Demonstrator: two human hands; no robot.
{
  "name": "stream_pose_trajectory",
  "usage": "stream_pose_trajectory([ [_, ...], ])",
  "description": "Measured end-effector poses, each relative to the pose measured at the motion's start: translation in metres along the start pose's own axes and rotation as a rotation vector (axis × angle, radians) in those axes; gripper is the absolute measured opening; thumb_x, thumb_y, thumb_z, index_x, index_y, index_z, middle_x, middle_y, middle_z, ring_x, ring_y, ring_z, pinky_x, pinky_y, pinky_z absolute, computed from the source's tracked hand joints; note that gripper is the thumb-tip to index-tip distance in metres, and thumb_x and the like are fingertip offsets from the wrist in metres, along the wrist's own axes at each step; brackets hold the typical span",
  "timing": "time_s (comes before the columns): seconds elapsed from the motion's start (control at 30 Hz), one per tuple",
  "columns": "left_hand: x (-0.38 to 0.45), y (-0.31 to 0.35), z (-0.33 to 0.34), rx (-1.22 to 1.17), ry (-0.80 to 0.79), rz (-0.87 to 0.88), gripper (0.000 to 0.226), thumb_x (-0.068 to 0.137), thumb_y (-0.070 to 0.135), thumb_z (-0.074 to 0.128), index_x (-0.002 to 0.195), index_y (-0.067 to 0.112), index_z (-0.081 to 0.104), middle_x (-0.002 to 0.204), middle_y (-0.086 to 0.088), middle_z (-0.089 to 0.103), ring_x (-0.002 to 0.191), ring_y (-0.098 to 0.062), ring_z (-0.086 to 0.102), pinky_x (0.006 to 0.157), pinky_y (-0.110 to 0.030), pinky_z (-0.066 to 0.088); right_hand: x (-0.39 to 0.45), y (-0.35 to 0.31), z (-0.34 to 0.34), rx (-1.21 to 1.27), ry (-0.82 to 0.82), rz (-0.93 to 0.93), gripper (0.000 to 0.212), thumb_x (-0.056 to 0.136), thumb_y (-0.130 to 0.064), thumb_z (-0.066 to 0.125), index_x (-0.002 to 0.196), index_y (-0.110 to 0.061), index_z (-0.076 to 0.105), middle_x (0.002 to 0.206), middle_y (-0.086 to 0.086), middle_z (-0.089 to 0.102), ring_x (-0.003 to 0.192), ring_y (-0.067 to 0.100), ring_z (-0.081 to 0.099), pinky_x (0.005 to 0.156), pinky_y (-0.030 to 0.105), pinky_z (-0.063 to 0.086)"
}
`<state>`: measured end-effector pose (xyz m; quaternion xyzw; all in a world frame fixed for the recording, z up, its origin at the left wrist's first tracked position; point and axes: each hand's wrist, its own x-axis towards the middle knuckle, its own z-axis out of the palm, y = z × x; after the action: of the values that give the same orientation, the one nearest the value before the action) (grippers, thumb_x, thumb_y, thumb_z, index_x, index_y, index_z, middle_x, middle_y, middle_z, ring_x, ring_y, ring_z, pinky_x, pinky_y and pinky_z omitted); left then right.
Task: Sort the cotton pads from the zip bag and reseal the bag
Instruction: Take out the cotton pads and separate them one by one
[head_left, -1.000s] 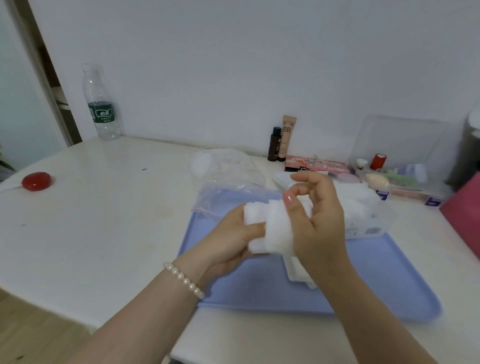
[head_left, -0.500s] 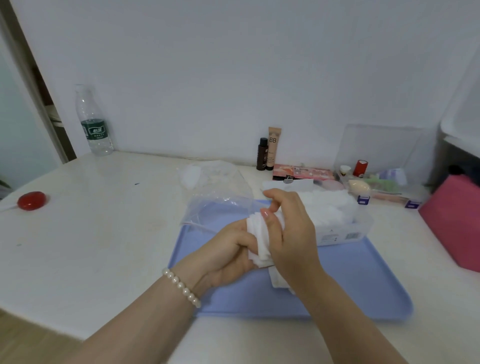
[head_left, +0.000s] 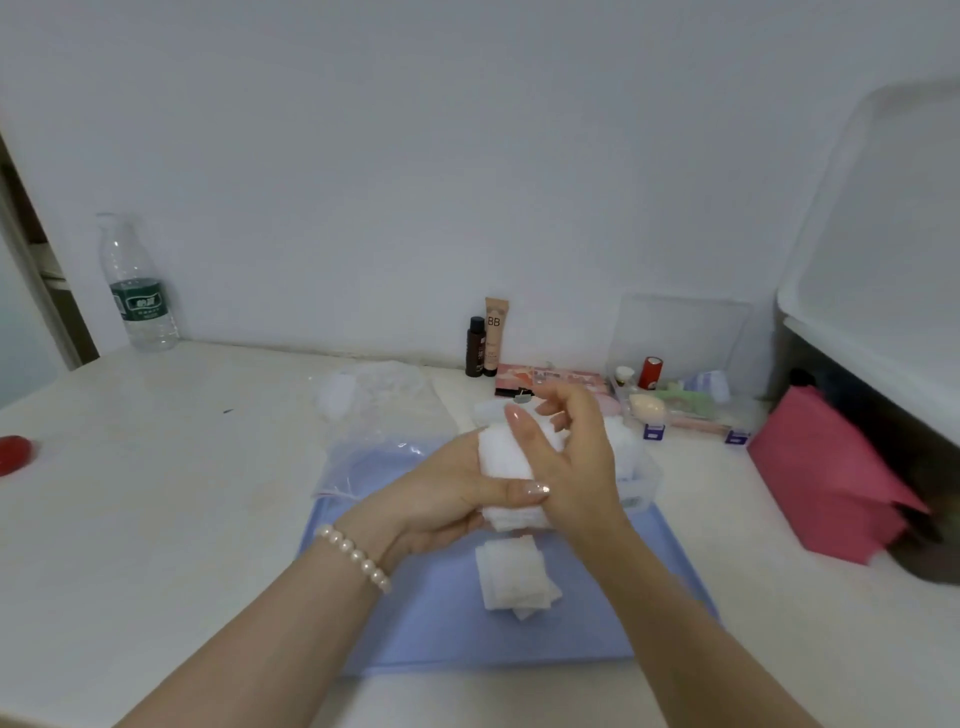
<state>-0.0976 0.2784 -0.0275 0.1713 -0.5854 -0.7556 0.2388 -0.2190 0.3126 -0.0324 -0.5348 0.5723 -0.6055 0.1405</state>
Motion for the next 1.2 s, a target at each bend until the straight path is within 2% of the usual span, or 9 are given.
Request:
stream_pose_trajectory([
  [0.13,0.031,0.014,0.016,0.176,0.007,-0.032,0.043,0.076,-0.019,0.062,0.106,0.011,0.06,0.096,-0.007,0.068,0.089,-0.016,0.067,0.079,-0.03,0.056,0.029,-0.013,-0.051,0.038,-0.346,0.149,0.015,0.087,-0.028,0.06,0.08,-0.016,0.066,0.068,-0.016,0.063,0.068,-0.004,0.056,0.065,0.013,0.041],
  [0.27,0.066,0.028,0.033,0.275,-0.043,-0.078,0.048,0.076,-0.021,0.057,0.101,0.02,0.062,0.091,-0.003,0.065,0.091,-0.017,0.063,0.078,-0.032,0.054,0.057,-0.028,-0.091,-0.242,-0.518,0.161,0.021,0.069,-0.023,0.079,0.085,-0.028,0.066,0.078,-0.016,0.067,0.071,-0.004,0.06,0.068,0.013,0.047],
  [0.4,0.1,0.035,0.031,0.069,-0.081,-0.183,0.051,0.076,-0.022,0.045,0.119,0.004,0.055,0.112,-0.016,0.062,0.106,-0.03,0.061,0.084,-0.037,0.054,0.083,-0.028,-0.118,-0.287,-0.539,0.387,0.03,0.067,-0.012,0.08,0.091,-0.008,0.062,0.083,0.004,0.063,0.076,0.017,0.059,0.068,0.031,0.046],
  [0.5,0.117,0.028,0.032,-0.001,0.108,-0.163,0.046,0.081,-0.013,0.048,0.126,-0.001,0.048,0.118,-0.018,0.059,0.105,-0.031,0.062,0.084,-0.04,0.056,0.092,-0.011,-0.125,-0.313,-0.387,0.443,0.027,0.07,-0.008,0.076,0.082,-0.012,0.052,0.086,0.01,0.059,0.079,0.026,0.058,0.068,0.041,0.051],
  [0.6,0.12,0.003,0.032,0.631,0.401,0.076,0.02,0.088,0.006,0.055,0.107,0.01,0.053,0.108,-0.004,0.059,0.101,-0.022,0.056,0.081,-0.025,0.045,0.093,0.014,-0.127,-0.31,-0.188,0.514,0.027,0.075,-0.006,0.07,0.078,-0.014,0.045,0.083,0.006,0.054,0.079,0.024,0.057,0.064,0.042,0.056],
  [0.67,0.117,-0.018,0.024,1.169,0.336,0.242,0.022,0.092,0.018,0.054,0.113,0.014,0.056,0.118,-0.001,0.057,0.111,-0.018,0.049,0.089,-0.023,0.035,0.091,0.03,-0.126,-0.433,-0.144,0.508,0.026,0.075,-0.01,0.069,0.077,-0.017,0.044,0.079,0.001,0.05,0.074,0.018,0.053,0.062,0.036,0.055],
  [0.73,0.113,-0.036,0.017,1.41,0.204,0.31,0.029,0.093,0.024,0.049,0.12,0.016,0.057,0.123,-0.001,0.058,0.116,-0.019,0.048,0.098,-0.029,0.032,0.088,0.043,-0.122,-0.603,-0.178,0.437,0.025,0.072,-0.016,0.071,0.078,-0.018,0.047,0.08,0.001,0.052,0.071,0.016,0.051,0.058,0.028,0.047],
  [1.0,0.123,-0.067,0.006,1.654,0.05,0.315,0.036,0.095,0.036,0.041,0.125,0.018,0.048,0.124,-0.003,0.052,0.12,-0.021,0.041,0.099,-0.033,0.027,0.084,0.055,-0.107,-0.731,-0.313,0.37,0.035,0.064,-0.028,0.078,0.087,-0.014,0.055,0.09,0.003,0.059,0.076,0.018,0.053,0.052,0.024,0.033],
  [1.2,0.125,-0.068,0.006,1.635,0.044,0.343,0.036,0.093,0.038,0.041,0.121,0.017,0.05,0.115,-0.005,0.052,0.107,-0.022,0.044,0.094,-0.032,0.031,0.091,0.052,-0.103,-0.803,-0.428,0.495,0.041,0.072,-0.019,0.071,0.105,-0.011,0.048,0.099,0.006,0.052,0.084,0.021,0.051,0.058,0.027,0.044],
])
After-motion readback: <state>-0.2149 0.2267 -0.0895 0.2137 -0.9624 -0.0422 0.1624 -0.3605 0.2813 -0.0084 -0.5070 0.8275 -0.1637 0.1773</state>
